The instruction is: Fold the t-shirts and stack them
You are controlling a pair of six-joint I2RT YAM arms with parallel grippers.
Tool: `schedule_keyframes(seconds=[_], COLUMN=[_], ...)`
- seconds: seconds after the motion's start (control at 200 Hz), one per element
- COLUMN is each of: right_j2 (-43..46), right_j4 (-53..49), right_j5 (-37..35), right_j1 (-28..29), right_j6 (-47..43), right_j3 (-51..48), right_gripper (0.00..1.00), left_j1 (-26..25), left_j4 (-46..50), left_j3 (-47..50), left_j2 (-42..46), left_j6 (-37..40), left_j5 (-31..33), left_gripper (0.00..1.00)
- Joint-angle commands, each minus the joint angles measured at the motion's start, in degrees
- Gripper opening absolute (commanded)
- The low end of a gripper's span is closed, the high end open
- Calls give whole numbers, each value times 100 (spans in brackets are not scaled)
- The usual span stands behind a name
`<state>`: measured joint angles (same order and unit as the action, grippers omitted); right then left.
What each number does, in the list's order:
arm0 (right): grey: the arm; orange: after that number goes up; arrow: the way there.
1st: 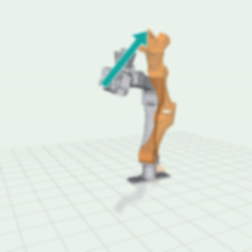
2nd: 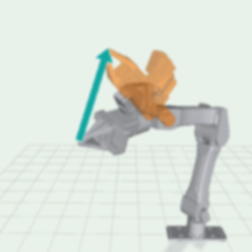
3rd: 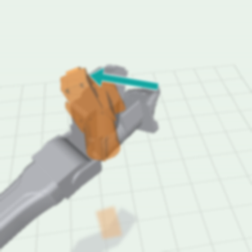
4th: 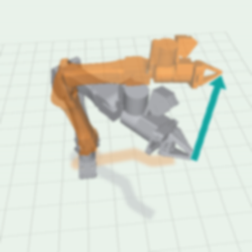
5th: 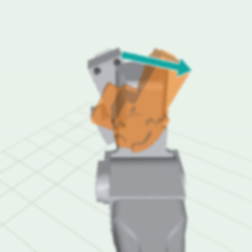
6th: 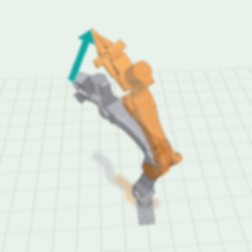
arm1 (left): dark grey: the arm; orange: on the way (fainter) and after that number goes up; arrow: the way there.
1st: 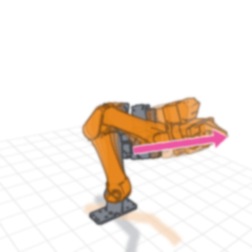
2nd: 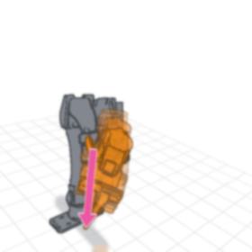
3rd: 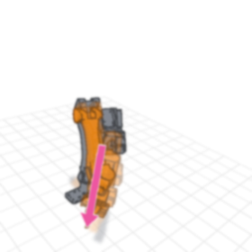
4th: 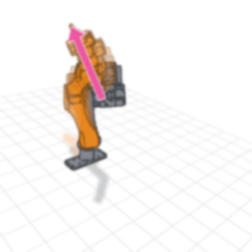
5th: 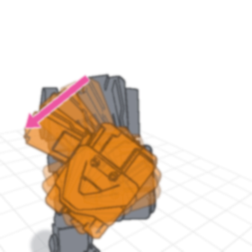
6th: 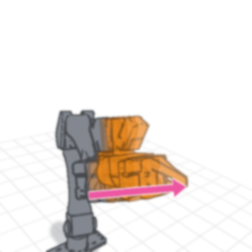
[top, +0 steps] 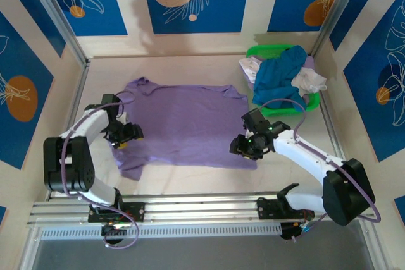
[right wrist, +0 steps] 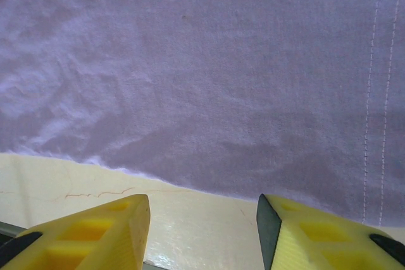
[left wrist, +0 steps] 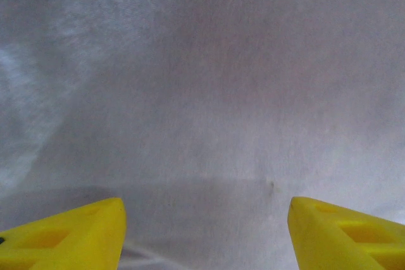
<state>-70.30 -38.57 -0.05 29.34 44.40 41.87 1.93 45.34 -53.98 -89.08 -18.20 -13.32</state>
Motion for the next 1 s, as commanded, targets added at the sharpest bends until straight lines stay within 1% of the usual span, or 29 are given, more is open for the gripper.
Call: schedule_keyframes(seconds=[0.0,0.125,0.285,0.41,0.51,0.665,0.855,0.995], right_j2=[160,216,-33,-236,-369,-267,172,-59], right_j4=[143,303,447,539,498,144,-573,-919], right_j5=[252,444,610,611,507,151,-126,-285], right_j1=[-81,-237,-430,-500,-526,-500,-495,-482], right_j6=[150,159,57,9,-39,-28,371,324], right_j3=[-224,-414,-554,-594,-569,-453,-418,-308], right_gripper=[51,52,52,52,52,52,51,48], left_j1=[70,70,95,145,193,196,202,288], left_j4=[-342,-204,-61,-21,-50,53,652,993], left_j3=[-16,-227,-416,-572,-708,-935,-1049,-884], left_j2=[-298,-553,-898,-1182,-1244,-960,-246,282], left_j6=[-149,-24,123,184,256,382,267,49], left_j5=[-287,-21,340,472,555,547,576,439], left_gripper=[68,68,69,69,69,69,69,69])
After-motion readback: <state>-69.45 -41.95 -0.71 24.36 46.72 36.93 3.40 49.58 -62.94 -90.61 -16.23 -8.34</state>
